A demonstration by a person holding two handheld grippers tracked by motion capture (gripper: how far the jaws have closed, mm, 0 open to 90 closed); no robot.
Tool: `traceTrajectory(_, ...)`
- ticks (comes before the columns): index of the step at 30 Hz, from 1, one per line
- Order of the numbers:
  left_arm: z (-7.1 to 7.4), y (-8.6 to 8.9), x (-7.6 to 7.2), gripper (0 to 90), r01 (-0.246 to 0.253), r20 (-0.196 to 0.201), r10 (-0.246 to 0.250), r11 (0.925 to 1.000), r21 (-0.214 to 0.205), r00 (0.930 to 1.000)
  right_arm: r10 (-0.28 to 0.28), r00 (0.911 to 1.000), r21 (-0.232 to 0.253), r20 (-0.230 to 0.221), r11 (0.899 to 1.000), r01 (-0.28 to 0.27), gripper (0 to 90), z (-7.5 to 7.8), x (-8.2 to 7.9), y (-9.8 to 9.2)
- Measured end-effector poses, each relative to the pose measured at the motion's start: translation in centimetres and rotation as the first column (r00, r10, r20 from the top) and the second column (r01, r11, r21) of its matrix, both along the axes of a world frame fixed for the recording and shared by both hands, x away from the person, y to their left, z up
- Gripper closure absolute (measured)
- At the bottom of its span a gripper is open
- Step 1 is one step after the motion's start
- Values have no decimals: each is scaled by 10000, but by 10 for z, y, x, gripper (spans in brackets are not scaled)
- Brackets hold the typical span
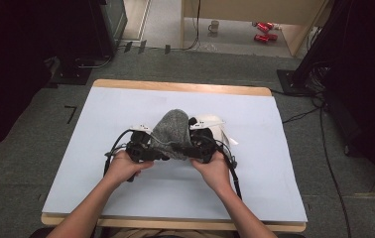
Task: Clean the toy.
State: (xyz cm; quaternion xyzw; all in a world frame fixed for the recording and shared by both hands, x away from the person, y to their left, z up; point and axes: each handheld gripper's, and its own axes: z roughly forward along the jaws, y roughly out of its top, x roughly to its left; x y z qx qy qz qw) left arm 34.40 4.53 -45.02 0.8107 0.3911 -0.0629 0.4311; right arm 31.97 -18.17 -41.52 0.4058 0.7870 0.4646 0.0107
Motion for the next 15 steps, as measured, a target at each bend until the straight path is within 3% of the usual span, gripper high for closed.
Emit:
traceTrajectory(8,-2,3,3,551,-91,43,91,10000,-16,9999,-24,9994,-584,341,9983,43,780,0,4,-8)
traceTrajectory(11,-3,6,5,551,-116,23,116,9999,-19,9999,-263,9989,-735,378,9969,291,773,1,7,-15)
traceTrajectory(13,-3,9,7,551,-117,4,117,9999,-126,9999,-646,9961,-1216,596,9900,715,779,2,8,-25)
traceTrajectory(14,-2,10,8,551,-102,53,103,9997,-217,9999,-702,9955,-1230,628,9894,776,784,2,10,-32)
traceTrajectory(15,-2,9,8,551,-101,80,103,9997,-244,9999,-881,9953,-934,414,9914,916,787,3,12,-42)
